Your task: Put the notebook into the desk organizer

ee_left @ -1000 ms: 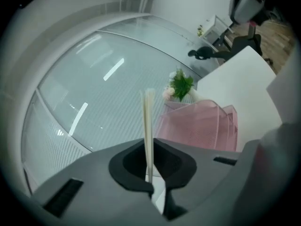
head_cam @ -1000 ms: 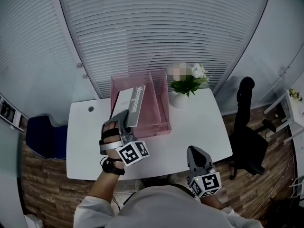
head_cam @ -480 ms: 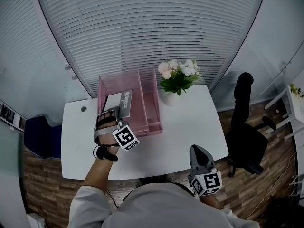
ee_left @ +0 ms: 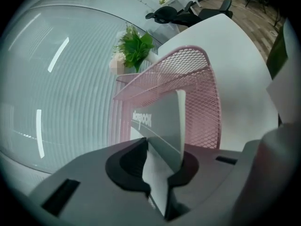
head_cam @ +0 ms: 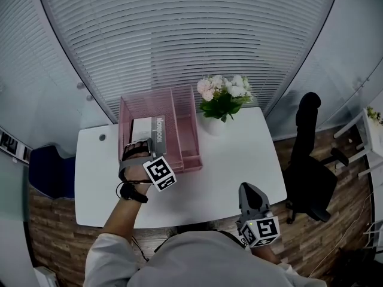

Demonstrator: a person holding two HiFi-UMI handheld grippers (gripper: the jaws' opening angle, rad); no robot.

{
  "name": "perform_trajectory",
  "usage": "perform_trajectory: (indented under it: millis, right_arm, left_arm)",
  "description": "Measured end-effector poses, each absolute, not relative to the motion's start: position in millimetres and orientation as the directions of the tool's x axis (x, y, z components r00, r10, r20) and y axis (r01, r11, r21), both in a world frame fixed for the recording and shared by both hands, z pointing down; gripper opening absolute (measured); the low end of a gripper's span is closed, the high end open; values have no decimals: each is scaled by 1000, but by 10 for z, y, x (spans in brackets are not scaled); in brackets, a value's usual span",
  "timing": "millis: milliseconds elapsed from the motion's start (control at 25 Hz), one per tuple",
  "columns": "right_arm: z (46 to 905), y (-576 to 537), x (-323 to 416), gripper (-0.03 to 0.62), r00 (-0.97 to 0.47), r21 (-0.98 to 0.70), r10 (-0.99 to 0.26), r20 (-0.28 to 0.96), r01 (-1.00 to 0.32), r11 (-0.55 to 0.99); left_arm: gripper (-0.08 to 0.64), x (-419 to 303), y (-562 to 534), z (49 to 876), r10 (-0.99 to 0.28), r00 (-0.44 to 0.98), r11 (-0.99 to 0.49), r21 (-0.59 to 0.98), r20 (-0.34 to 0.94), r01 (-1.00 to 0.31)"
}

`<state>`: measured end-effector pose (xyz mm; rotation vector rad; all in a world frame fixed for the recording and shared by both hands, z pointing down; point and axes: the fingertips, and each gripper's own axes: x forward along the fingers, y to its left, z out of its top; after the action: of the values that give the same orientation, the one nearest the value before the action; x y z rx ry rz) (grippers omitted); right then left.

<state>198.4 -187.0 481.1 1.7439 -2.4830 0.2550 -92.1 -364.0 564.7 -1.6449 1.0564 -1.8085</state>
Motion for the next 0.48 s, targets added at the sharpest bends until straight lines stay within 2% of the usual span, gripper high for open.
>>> perform_trajectory:
  millis: [80, 320, 480]
  right_arm:
    - [4815, -1899, 2000, 12, -342, -82, -924, 173, -939, 333]
    - [4859, -1939, 2055, 12, -335, -93, -926, 177, -942, 323]
    - [4863, -1970, 2057, 12, -334, -99, -927, 173, -942, 321]
  left_arm:
    - [89, -900, -3625, 5690, -740, -162, -634, -757, 653, -156]
    - [146, -847, -3590, 5730, -641, -123, -734, -651, 758, -192]
    - [216, -837, -3585, 5714, -534, -99, -816, -543, 839, -200]
